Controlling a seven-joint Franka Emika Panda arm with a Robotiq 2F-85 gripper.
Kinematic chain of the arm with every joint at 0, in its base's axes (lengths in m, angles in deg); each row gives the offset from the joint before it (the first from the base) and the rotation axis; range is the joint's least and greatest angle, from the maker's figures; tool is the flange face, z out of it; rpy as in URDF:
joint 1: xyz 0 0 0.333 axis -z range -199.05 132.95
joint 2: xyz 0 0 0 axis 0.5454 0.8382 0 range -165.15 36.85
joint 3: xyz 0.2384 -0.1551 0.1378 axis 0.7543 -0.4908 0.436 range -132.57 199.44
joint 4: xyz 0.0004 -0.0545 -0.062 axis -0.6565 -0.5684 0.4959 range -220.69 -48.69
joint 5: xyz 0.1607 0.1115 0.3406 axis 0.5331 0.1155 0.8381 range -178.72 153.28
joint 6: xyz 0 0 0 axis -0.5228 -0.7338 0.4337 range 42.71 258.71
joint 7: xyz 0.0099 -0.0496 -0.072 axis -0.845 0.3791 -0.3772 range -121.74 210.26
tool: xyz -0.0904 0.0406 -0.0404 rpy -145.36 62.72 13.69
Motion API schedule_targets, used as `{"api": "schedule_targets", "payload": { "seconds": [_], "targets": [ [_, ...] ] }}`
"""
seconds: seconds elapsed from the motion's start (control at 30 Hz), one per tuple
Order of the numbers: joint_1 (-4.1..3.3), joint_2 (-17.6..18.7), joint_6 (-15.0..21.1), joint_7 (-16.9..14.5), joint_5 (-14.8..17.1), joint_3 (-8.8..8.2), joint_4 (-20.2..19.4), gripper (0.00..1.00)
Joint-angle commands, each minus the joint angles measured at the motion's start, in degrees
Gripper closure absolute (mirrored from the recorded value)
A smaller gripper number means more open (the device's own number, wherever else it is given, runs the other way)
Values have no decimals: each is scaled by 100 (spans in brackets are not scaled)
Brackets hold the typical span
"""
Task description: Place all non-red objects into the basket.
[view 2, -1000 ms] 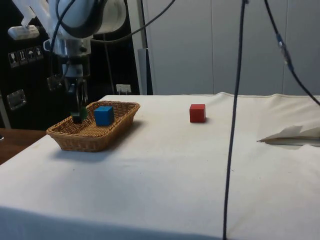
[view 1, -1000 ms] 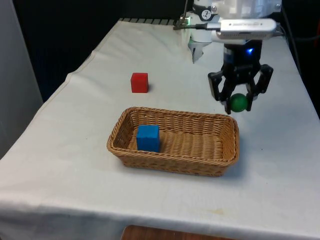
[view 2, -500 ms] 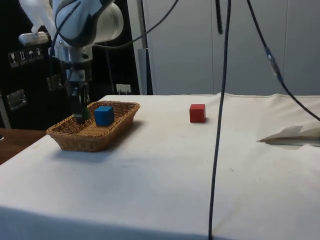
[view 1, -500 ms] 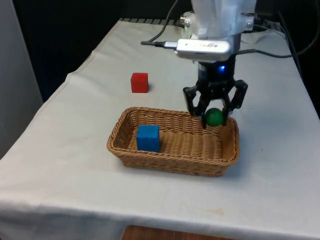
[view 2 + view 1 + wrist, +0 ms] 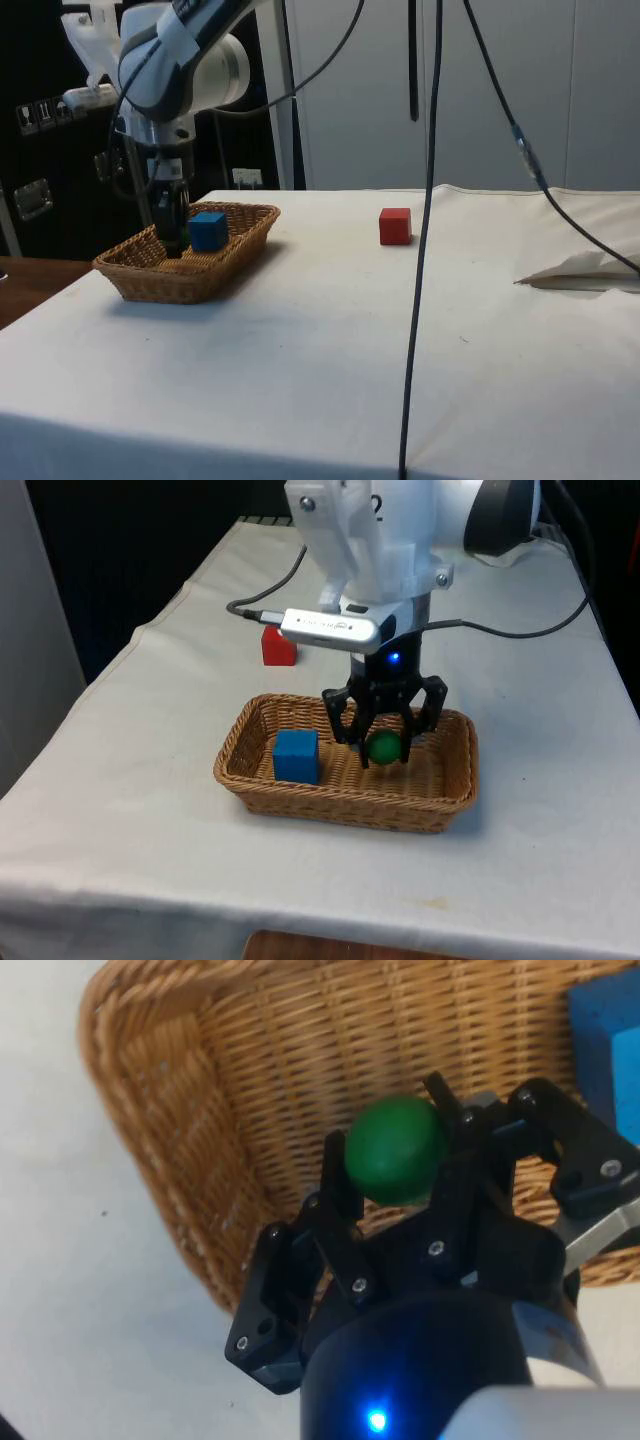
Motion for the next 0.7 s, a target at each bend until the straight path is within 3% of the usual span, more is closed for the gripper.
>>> {"api": "schedule_targets", "payload": {
  "seconds": [0.0,0.07,0.1,0.13,0.3,0.33,0.43,0.47,0.5,0.67],
  "targets": [
    [57,86,-52,-52,34,17,92,100],
    [57,138,-57,-74,69,0,138,100],
    [23,103,0,-52,57,-23,80,100],
    [57,155,-63,-80,86,-11,155,100],
    [46,149,-34,-86,103,-29,143,100],
    [46,149,-29,-92,103,-34,143,95],
    [29,160,0,-69,92,-52,138,66],
    [46,143,-23,-92,109,-34,132,66],
    [46,143,-23,-92,109,-34,132,47],
    [40,138,-17,-92,109,-34,126,0]
  ]
}}
